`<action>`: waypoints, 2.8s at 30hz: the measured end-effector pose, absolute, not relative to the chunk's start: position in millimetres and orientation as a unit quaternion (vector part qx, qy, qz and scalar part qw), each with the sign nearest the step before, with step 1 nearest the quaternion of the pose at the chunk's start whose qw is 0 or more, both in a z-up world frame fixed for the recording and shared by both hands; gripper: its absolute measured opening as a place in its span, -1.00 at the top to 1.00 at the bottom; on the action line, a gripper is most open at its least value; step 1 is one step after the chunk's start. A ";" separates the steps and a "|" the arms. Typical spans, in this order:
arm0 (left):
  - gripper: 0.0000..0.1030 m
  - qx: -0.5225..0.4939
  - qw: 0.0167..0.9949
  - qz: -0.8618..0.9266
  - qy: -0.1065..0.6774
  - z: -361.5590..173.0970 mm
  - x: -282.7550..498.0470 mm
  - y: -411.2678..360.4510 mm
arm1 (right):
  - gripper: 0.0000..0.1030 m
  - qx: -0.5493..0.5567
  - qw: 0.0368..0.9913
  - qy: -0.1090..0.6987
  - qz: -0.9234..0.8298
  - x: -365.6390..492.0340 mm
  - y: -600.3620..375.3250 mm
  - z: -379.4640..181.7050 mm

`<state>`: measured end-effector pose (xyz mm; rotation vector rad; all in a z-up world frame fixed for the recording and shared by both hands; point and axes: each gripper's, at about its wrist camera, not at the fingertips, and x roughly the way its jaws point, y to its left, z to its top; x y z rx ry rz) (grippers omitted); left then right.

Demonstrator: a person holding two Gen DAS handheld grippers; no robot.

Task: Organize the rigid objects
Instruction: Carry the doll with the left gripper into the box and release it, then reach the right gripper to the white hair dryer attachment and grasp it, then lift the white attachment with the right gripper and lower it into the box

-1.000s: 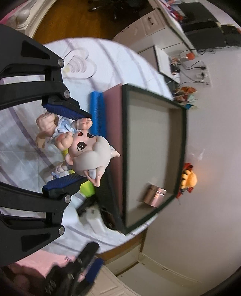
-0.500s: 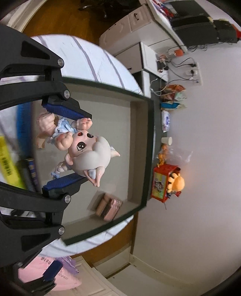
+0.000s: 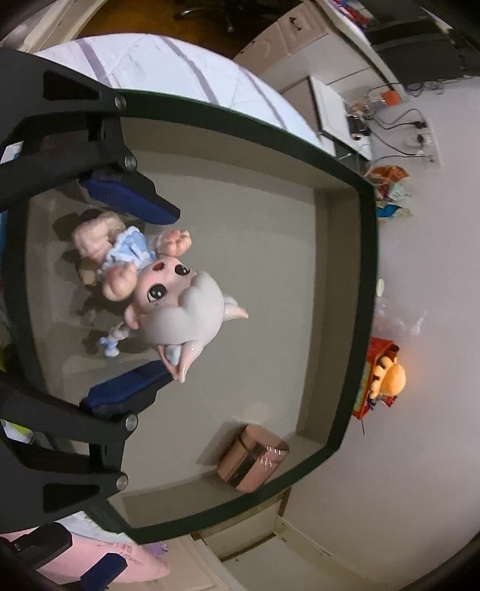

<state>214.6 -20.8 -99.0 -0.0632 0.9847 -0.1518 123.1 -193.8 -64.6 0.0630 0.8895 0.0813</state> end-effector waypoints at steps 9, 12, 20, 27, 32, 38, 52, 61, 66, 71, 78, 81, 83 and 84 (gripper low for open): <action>-0.93 -0.019 0.912 -0.063 0.406 -52.4 170.0 -16.4 | -0.57 0.028 0.912 0.408 0.036 98.6 -193.9 -46.4; -0.96 -0.020 0.918 -0.061 0.392 -37.0 151.1 -10.1 | -0.57 0.029 0.915 0.400 0.035 86.7 -194.7 -40.2; -1.00 0.004 0.924 -0.027 0.382 -21.4 90.5 2.8 | -0.57 0.029 0.921 0.388 0.039 51.7 -193.2 -33.4; -1.00 -0.007 0.921 -0.005 0.389 -18.8 36.3 15.4 | -0.57 0.025 0.921 0.387 0.048 24.6 -189.2 -36.6; -1.00 -0.012 0.917 0.001 0.399 -24.2 10.3 19.2 | -0.57 0.016 0.917 0.395 0.059 5.4 -183.6 -45.0; -1.00 -0.011 0.911 0.000 0.411 -31.8 -0.4 17.2 | -0.57 0.014 0.910 0.409 0.061 -5.4 -184.0 -55.5; -1.00 -0.014 0.904 0.003 0.427 -44.6 4.1 19.4 | -0.57 -0.015 0.894 0.440 0.084 16.7 -170.2 -78.9; -1.00 -0.013 0.900 0.004 0.437 -53.2 15.3 19.2 | -0.57 -0.045 0.881 0.463 0.085 37.0 -164.2 -101.7; -1.00 -0.016 0.895 0.011 0.445 -59.2 22.2 23.6 | -0.57 -0.072 0.872 0.476 0.087 52.8 -156.6 -116.2; -1.00 -0.018 0.892 0.017 0.452 -64.5 29.0 28.0 | -0.56 -0.101 0.868 0.476 0.099 61.7 -147.6 -127.3; -1.00 -0.017 0.888 0.014 0.459 -69.8 35.5 25.5 | -0.24 -0.090 0.868 0.472 0.127 59.4 -145.9 -125.4; -1.00 -0.014 0.889 0.012 0.458 -69.2 35.3 23.6 | -0.22 -0.077 0.869 0.472 0.128 58.9 -150.7 -124.0; -1.00 -0.014 0.889 0.012 0.458 -69.1 35.4 23.5 | -0.20 -0.070 0.870 0.470 0.127 57.2 -154.0 -122.1; -1.00 -0.014 0.889 0.013 0.458 -69.1 35.8 23.6 | -0.20 -0.066 0.871 0.470 0.128 57.0 -155.9 -121.4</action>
